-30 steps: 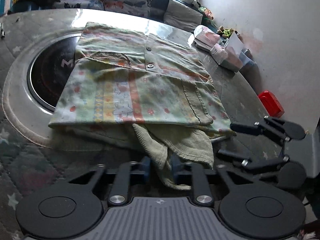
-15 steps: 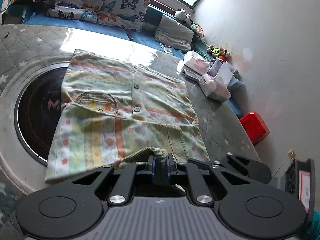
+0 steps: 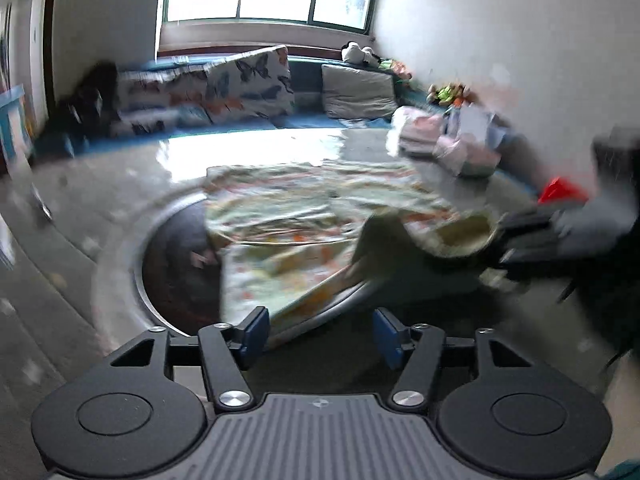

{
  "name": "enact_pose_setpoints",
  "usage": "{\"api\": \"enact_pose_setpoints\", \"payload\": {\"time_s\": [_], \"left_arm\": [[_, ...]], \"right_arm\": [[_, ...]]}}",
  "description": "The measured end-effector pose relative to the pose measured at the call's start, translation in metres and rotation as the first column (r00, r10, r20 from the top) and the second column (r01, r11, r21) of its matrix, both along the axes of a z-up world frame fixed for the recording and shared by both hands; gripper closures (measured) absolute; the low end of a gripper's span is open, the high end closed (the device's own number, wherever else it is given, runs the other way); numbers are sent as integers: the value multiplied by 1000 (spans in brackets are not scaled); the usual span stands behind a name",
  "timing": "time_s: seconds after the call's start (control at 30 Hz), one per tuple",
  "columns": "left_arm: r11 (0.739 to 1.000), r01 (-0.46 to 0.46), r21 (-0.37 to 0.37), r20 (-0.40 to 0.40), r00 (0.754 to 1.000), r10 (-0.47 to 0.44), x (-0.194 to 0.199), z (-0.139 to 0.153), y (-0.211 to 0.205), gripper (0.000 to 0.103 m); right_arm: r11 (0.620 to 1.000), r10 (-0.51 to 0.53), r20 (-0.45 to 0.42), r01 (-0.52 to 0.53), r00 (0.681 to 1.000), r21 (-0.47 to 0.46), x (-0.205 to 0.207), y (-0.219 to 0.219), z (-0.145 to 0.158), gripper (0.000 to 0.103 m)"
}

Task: Fold clothes

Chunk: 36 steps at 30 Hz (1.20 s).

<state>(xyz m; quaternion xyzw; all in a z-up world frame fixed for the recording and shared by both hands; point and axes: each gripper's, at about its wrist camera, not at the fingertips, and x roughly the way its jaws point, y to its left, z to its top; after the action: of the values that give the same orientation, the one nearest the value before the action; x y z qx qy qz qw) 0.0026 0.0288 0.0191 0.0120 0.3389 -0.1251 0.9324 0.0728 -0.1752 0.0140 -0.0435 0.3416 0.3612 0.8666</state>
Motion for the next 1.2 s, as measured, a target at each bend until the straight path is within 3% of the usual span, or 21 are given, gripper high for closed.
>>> {"api": "enact_pose_setpoints", "payload": {"time_s": [0.3, 0.33, 0.43, 0.5, 0.6, 0.97, 1.2], "left_arm": [[974, 48, 223, 126, 989, -78, 4, -23, -13, 40], [966, 55, 254, 141, 986, -93, 4, -25, -14, 42], [950, 88, 298, 164, 976, -141, 2, -29, -16, 66], [951, 100, 293, 169, 974, -154, 0, -29, -16, 86], [956, 111, 270, 178, 970, -163, -4, -25, -14, 94], [968, 189, 167, 193, 956, -220, -63, 15, -16, 96], [970, 225, 92, 143, 961, -236, -109, 28, -16, 96]], "right_arm": [[1000, -18, 8, 18, 1000, -3, 4, 0, 7, 90], [1000, -19, 7, 19, 1000, -3, 4, 0, 6, 91], [1000, -18, 6, 18, 1000, 3, 2, 1, 4, 94], [1000, -21, 8, 21, 1000, 12, -1, -1, 3, 95], [999, -27, 12, 27, 1000, 26, -7, -4, 4, 97], [998, 14, 56, -17, 998, 54, -70, -38, 34, 98], [997, 55, 58, -58, 997, 57, -117, -51, 49, 98]]}}
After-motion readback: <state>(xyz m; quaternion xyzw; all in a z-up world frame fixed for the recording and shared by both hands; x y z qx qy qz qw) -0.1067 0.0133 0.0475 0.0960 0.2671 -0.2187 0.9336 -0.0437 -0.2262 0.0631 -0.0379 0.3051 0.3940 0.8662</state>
